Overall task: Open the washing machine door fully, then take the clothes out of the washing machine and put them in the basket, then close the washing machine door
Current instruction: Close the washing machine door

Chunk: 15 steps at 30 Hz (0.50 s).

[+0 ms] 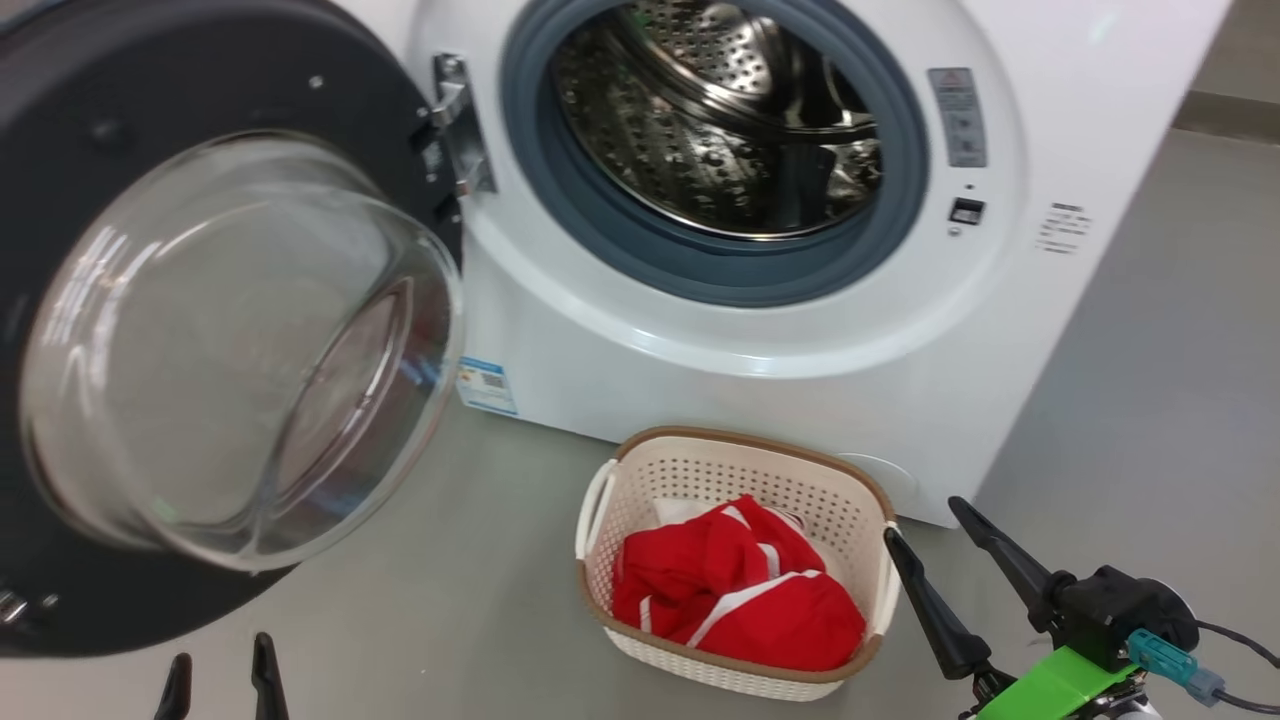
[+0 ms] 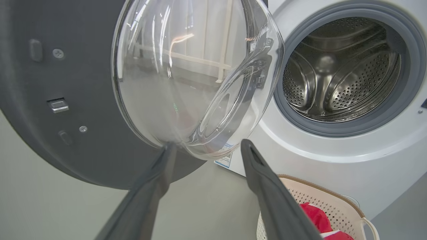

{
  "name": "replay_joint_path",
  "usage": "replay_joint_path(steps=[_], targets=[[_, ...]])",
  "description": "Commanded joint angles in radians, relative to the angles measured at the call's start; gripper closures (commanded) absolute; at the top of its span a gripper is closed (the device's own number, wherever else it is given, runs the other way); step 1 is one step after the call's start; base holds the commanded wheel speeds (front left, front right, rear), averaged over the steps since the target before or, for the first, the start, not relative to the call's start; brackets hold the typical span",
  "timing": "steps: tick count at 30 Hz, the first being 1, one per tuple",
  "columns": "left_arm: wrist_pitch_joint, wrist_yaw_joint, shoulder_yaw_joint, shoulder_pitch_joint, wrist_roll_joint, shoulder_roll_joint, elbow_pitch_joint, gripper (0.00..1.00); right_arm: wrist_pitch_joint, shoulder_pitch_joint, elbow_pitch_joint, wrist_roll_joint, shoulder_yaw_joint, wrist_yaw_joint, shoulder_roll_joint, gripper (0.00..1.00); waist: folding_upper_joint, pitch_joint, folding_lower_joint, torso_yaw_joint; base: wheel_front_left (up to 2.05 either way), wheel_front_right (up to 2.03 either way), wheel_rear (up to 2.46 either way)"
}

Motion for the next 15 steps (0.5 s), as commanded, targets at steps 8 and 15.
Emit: replay_joint_path(steps=[8, 15], targets=[[-0.008, 0.02, 0.016, -0.019, -0.017, 0.009, -0.01, 0.0, -0.005, -0.064, -0.002, 0.018, 0.045, 0.002, -0.014, 0.0, -0.0001, -0.005, 0.0001, 0.1, 0.0, 0.0, 0.0], [-0.008, 0.025, 0.02, -0.009, -0.027, 0.009, -0.013, 0.0, -0.005, -0.07, 0.006, 0.02, 0.057, 0.002, -0.009, 0.0, -0.0001, -0.009, 0.0001, 0.131, 0.0, 0.0, 0.0]])
